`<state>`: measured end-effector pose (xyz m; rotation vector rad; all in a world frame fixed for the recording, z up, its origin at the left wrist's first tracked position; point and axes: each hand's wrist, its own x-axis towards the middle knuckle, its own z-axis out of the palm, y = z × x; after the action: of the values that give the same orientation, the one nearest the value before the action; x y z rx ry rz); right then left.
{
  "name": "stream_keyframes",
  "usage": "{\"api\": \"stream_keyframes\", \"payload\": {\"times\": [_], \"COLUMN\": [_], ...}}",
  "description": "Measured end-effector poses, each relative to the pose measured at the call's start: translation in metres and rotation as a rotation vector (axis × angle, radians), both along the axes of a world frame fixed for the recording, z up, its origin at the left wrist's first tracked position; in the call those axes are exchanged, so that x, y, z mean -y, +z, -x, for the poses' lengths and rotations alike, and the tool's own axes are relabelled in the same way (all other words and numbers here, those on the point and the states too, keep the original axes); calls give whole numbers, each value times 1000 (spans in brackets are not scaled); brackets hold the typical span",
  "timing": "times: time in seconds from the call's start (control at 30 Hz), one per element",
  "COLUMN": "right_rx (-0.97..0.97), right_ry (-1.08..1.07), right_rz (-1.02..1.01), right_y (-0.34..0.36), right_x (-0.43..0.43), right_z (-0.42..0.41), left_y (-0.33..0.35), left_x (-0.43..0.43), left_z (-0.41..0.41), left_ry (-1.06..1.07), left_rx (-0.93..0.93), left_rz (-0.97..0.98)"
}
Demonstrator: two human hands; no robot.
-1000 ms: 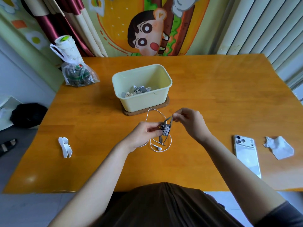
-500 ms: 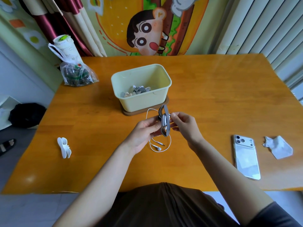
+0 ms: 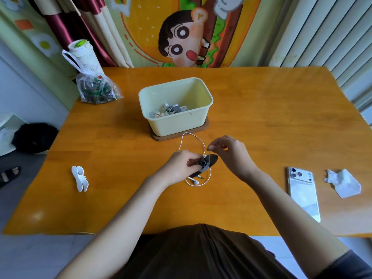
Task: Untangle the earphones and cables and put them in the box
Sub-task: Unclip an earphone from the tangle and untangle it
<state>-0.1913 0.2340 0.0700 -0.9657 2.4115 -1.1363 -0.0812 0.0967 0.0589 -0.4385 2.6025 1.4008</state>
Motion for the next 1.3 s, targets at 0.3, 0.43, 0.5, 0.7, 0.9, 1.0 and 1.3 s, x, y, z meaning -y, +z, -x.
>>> {"api": "stream_keyframes", "payload": {"times": [0.3,0.43,0.5,0.7,0.9,1.0,1.3], "right_rx": [66,87,98,123,53,51,-59], "right_ry": [48,5,-46,-149,-174,-115,-88], "right_rz": [-40,5,69,201,217,189,233], "right_y": [1,-3,-3,0,-2,-6,1], "right_x": [1,4,5,11,12,10,10], "right_z": [-5,-6,-7,-12,-22,-28,-31], "left_y": [2,8,7,10,8,9,8], "left_x": [-12,-13,-11,-17,-21,-23,-22], "left_z": [5,5,6,12,15,13,7], "left_ry": [48,167,258,773,876,798,774], "left_rx": [-84,-144,-186,-317,-294,-274,-309], "left_rz": [75,-36,-130,-706,-1063,-1023,-612]}}
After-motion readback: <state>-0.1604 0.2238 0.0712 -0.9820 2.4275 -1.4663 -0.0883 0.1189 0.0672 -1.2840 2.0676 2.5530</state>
